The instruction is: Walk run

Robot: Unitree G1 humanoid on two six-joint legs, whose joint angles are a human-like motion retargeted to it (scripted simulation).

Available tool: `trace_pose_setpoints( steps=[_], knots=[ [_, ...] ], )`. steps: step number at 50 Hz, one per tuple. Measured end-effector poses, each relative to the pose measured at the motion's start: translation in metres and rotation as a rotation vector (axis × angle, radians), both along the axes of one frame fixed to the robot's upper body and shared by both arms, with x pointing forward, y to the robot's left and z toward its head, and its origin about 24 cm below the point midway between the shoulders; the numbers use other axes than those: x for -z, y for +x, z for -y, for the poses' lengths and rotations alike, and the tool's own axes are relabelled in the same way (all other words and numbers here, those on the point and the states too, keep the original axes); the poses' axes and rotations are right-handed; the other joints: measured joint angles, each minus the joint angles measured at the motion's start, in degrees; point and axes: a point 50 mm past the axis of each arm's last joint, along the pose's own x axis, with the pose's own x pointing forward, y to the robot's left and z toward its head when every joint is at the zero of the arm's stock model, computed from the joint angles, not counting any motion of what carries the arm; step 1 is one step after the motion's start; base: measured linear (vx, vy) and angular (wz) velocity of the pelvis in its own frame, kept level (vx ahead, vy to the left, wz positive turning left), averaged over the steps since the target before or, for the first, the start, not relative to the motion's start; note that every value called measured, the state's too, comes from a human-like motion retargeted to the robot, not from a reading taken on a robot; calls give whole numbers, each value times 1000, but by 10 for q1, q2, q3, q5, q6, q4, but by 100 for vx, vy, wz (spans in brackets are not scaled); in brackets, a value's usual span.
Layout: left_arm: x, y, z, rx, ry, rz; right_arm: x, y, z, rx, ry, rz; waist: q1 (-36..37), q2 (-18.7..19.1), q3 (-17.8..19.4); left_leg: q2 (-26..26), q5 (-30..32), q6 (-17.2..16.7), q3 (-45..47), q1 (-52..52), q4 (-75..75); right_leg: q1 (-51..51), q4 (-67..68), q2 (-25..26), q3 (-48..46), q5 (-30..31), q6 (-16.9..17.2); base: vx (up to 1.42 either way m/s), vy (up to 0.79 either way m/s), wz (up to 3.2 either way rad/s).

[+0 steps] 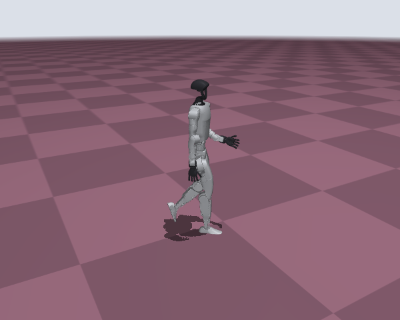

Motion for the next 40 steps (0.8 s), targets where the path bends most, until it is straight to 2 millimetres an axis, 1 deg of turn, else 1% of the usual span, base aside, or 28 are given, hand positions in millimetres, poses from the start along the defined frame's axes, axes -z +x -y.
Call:
trace_pose_setpoints(
  steps=[2,3,5,7,10,12,13,15,17,19,20,21,23,25,27,29,30,32,33,35,37,38,40],
  knots=[
    [-1,1,-3,13,9,13,-1,30,4,-35,-21,79,-1,-10,1,-14,-65,36,-24,-56,67,19,-2,8,18,-13,-5,65,-37,-14],
    [-1,1,-4,12,11,13,-3,47,6,-57,-34,122,1,-15,3,-14,-105,59,-21,-84,93,30,-5,8,20,-16,-5,54,-32,-30],
    [-1,0,-7,-11,10,11,-9,79,10,-108,-61,214,15,-28,9,5,-169,99,11,-136,119,50,-12,14,33,-20,-8,46,-29,-83],
    [-1,-1,-9,-43,4,8,-16,110,13,-152,-90,313,38,-37,13,22,-222,131,39,-183,101,68,-19,23,42,-25,-15,73,-37,-117],
    [-2,-4,-13,-68,-3,10,-31,151,17,-198,-132,457,64,-34,20,45,-271,158,68,-228,7,93,-27,43,51,-37,-21,56,-25,-101],
    [-1,-5,-14,-72,-5,11,-41,172,19,-217,-155,539,74,-24,28,47,-256,173,72,-244,-86,110,-27,62,60,-50,-27,65,-22,-75],
    [0,-5,-15,-73,-6,8,-46,179,20,-224,-165,572,79,-18,32,44,-245,175,67,-249,-139,118,-27,73,68,-56,-30,67,-19,-63],
    [2,-6,-16,-75,-8,-4,-52,189,21,-231,-181,620,85,-7,37,45,-238,173,71,-253,-244,136,-27,92,73,-67,-36,63,-15,-58],
    [5,-8,-17,-79,1,-19,-52,188,20,-230,-185,636,97,-5,39,33,-258,164,54,-256,-331,157,-29,101,74,-78,-38,84,-17,-70],
    [6,-10,-20,-75,20,-25,-47,179,18,-223,-178,617,105,-10,36,21,-278,160,48,-252,-394,176,-25,101,76,-86,-41,68,-14,-61],
    [7,-11,-21,-71,31,-27,-43,172,17,-218,-172,596,107,-14,35,16,-286,161,51,-248,-415,184,-21,101,76,-90,-42,67,-10,-49],
    [7,-12,-21,-65,37,-28,-38,162,16,-212,-161,562,110,-14,33,16,-280,164,54,-240,-416,191,-15,104,76,-89,-40,86,-9,-49],
    [9,-14,-22,-57,43,-34,-27,137,12,-195,-141,484,117,-13,26,17,-276,166,55,-228,-402,203,-1,109,78,-76,-32,104,-6,-58],
    [11,-17,-21,-56,36,-43,-15,101,8,-163,-126,379,129,-13,16,20,-229,164,65,-219,-396,215,16,111,79,-40,-13,84,-3,-60],
    [13,-18,-20,-59,21,-53,-5,58,3,-111,-106,234,126,-18,7,13,-217,170,66,-204,-381,217,46,102,59,34,22,115,-5,-14],
    [13,-16,-20,-61,14,-56,0,12,-6,-53,-73,74,124,-25,6,9,-232,192,50,-200,-355,207,99,103,73,139,71,88,-14,-6],
    [13,-16,-22,-61,15,-55,0,-11,-11,-22,-56,-6,123,-25,8,8,-244,202,36,-195,-344,196,134,112,93,191,97,75,-22,3],
    [9,-12,-28,-67,33,-34,-2,-46,-20,11,-14,-128,111,-11,16,28,-270,212,47,-161,-344,152,240,146,94,252,133,77,-24,-6],
    [7,-10,-30,-70,37,-22,-4,-60,-21,15,8,-177,112,-12,20,27,-284,212,53,-141,-346,125,312,141,87,260,150,71,-18,-66],
    [4,-5,-34,-82,43,-7,-7,-81,-26,-2,59,-262,127,7,21,57,-305,205,72,-119,-349,86,352,149,77,261,156,69,-9,-126],
    [3,-2,-36,-98,43,-1,-10,-97,-27,-28,93,-317,123,25,26,69,-320,202,85,-92,-356,44,386,131,50,189,111,78,-3,-83],
    [1,-1,-37,-104,48,6,-12,-102,-28,-35,105,-327,111,32,30,71,-324,199,84,-77,-364,23,392,125,39,161,96,67,-1,3],
    [-2,2,-37,-105,62,22,-13,-111,-28,-30,116,-328,80,46,36,65,-332,198,67,-53,-377,-18,381,117,28,111,85,55,-1,63]
  ],
)
